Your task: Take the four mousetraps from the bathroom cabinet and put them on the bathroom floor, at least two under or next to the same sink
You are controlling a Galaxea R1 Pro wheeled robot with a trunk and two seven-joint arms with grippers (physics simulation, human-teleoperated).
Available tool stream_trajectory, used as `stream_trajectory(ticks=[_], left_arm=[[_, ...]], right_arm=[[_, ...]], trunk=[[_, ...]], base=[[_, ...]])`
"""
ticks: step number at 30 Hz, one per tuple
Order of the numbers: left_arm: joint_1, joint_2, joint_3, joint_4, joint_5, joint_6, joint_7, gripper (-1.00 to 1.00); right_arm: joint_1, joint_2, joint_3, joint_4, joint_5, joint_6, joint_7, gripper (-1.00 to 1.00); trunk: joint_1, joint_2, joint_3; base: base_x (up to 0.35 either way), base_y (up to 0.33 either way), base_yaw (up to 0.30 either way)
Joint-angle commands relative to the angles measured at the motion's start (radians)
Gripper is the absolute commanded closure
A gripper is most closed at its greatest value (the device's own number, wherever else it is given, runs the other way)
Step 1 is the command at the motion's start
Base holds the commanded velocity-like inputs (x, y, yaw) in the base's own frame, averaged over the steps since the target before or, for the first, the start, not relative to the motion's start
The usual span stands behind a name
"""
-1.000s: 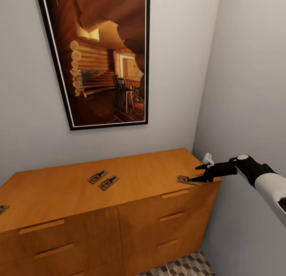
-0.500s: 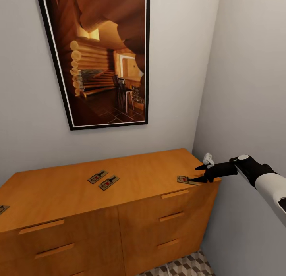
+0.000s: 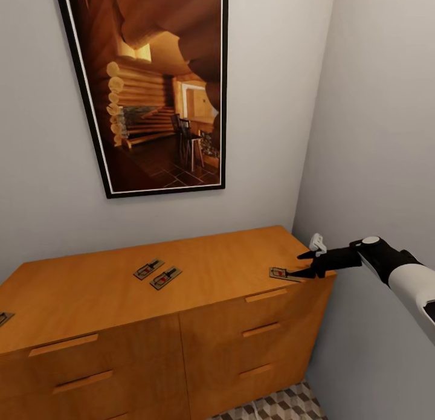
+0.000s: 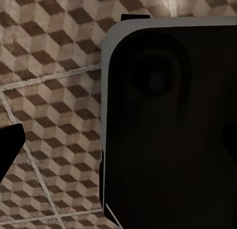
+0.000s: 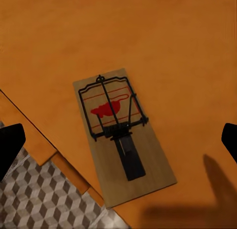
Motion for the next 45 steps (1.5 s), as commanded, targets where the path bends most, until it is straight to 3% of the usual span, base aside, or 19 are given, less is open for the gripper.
stream_trajectory(ticks=[1,23,45], left_arm=[[0.000,0.000,-0.001,0.000,0.005,-0.002,0.000,-1.00],[0.000,0.001,-0.001,0.003,0.005,-0.002,0.000,-1.00],[0.000,0.000,-0.001,0.012,0.005,-0.002,0.000,-1.00]], right_arm=[[0.000,0.000,0.000,0.004,-0.004,0.000,0.002,-1.00],[0.000,0.008,0.002,0.031,-0.017,-0.001,-0.016,-1.00],[0.000,0.023,0.002,0.054,-0.017,-0.002,-0.087,-1.00]], trunk=[[0.000,-0.001,-0.001],[0.000,-0.001,-0.001],[0.000,-0.001,-0.001]], base=[[0.000,0.000,0.000],[0.000,0.000,0.000],[0.000,0.000,0.000]])
